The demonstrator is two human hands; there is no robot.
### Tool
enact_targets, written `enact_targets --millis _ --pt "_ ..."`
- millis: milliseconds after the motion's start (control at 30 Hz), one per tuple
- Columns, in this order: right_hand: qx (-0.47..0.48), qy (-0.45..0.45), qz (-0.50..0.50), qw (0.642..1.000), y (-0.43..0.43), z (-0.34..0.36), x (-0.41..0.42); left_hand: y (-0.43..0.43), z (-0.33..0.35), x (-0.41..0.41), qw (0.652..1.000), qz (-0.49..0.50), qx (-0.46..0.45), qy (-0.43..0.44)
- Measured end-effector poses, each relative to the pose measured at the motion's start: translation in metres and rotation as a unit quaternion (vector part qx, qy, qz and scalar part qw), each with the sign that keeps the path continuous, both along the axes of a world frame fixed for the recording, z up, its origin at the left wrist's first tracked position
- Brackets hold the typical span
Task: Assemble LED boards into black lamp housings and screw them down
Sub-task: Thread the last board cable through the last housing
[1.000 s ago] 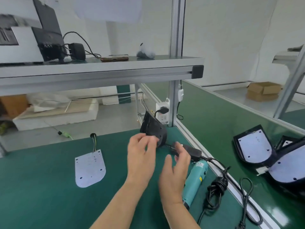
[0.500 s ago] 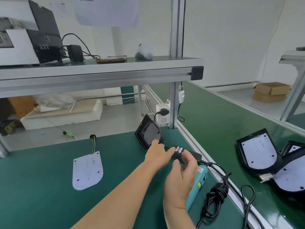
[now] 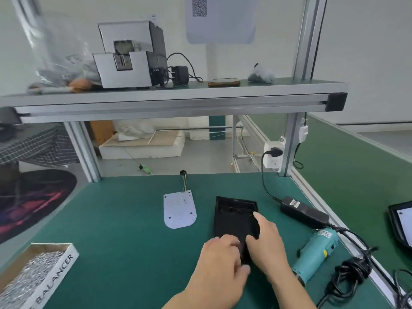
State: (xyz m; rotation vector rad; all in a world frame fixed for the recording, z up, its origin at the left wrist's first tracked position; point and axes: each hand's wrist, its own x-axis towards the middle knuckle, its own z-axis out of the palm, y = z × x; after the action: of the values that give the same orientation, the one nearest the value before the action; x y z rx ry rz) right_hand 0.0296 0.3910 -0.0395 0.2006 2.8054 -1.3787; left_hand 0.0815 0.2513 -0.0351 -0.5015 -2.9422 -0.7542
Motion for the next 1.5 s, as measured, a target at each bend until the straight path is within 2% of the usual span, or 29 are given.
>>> enact_targets --millis 67,133,233,333,533,767,900,1100,1333,1500 --pt "0.044 -0.014 0.018 0.999 -0.002 -0.002 0.001 -0.025 0.002 -0.011 0.991 0.093 0.094 0.018" --pt "0.082 -0.012 0.025 0.996 -0.004 -0.005 0.0 -0.055 0.003 -0.037 0.968 0.203 0.146 0.015" --pt "0.116 0.004 0.028 0.993 -0.009 -0.008 -0.001 -0.103 -0.002 -0.089 0.953 0.294 0.077 -0.019" --pt "0.159 0.024 0.029 0.987 -0.015 -0.008 -0.003 -0.129 -0.003 -0.136 0.953 0.295 -0.003 -0.066" --pt "0.23 0.052 0.034 0.971 -0.018 -0.01 -0.002 -0.116 -0.003 -0.204 0.962 0.224 -0.092 -0.128" --pt "0.253 0.056 0.035 0.965 -0.02 -0.014 -0.005 -0.105 -0.014 -0.239 0.948 0.247 -0.121 -0.163" --pt "0.259 0.047 0.037 0.964 -0.019 -0.015 -0.006 -0.107 -0.022 -0.235 0.952 0.286 -0.068 -0.084" --pt "0.26 0.041 0.043 0.964 -0.016 -0.018 -0.008 -0.129 -0.013 -0.203 0.959 0.267 0.093 -0.006" --pt "0.243 0.023 0.051 0.968 -0.013 -0.016 -0.011 -0.134 0.018 -0.127 0.934 0.243 0.257 0.052" --pt "0.207 -0.011 0.082 0.975 -0.011 -0.009 -0.009 -0.146 0.045 -0.052 0.929 0.209 0.268 0.144"
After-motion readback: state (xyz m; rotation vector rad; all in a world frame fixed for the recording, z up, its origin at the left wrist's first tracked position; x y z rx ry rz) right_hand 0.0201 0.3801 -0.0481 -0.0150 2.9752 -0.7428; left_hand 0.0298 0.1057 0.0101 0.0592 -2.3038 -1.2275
